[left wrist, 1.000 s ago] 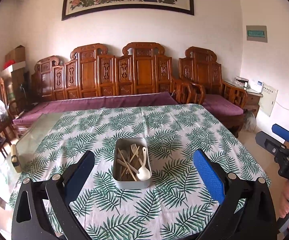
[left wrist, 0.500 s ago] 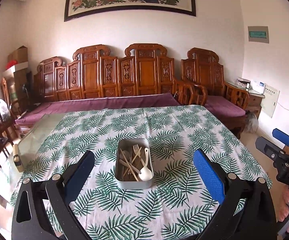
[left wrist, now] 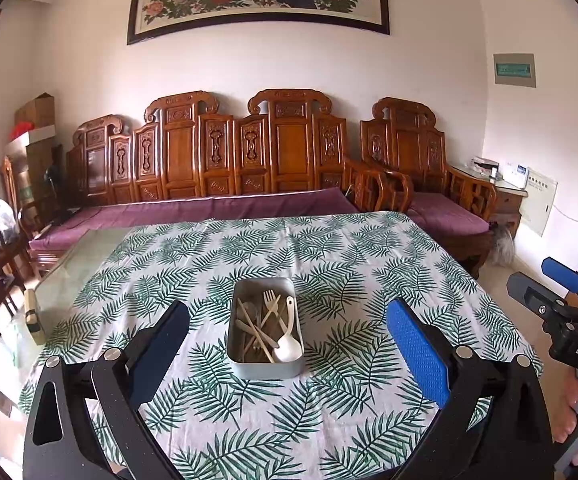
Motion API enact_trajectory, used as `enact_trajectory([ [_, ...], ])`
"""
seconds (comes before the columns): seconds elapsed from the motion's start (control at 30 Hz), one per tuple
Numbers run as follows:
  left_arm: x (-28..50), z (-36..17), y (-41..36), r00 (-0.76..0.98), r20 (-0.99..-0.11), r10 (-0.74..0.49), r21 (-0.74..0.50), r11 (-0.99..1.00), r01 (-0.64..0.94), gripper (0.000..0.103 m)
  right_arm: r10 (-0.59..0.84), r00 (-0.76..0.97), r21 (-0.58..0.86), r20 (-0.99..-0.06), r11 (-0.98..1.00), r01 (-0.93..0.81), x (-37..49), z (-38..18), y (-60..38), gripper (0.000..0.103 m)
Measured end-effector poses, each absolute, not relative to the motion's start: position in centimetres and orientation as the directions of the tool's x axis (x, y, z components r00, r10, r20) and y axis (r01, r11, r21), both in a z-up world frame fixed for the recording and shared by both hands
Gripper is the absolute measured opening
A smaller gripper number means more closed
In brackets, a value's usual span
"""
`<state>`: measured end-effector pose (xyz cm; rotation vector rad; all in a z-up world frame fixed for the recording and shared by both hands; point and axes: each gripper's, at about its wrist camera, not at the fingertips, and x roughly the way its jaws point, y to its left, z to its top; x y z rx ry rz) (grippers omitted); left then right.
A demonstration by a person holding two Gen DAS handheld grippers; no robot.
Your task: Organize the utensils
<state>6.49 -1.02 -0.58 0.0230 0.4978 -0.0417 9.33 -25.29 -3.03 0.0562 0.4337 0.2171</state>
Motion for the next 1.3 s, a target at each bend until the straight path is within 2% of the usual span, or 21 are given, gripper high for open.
enact_trajectory([
  [1.3, 6.41, -0.63, -1.02, 0.879, -0.475, -0.036, 0.007, 0.999, 0.045, 0.095, 0.219, 0.882, 0.110, -0.417, 0.976, -0.190, 9.32, -3.07, -25.48, 0.100],
])
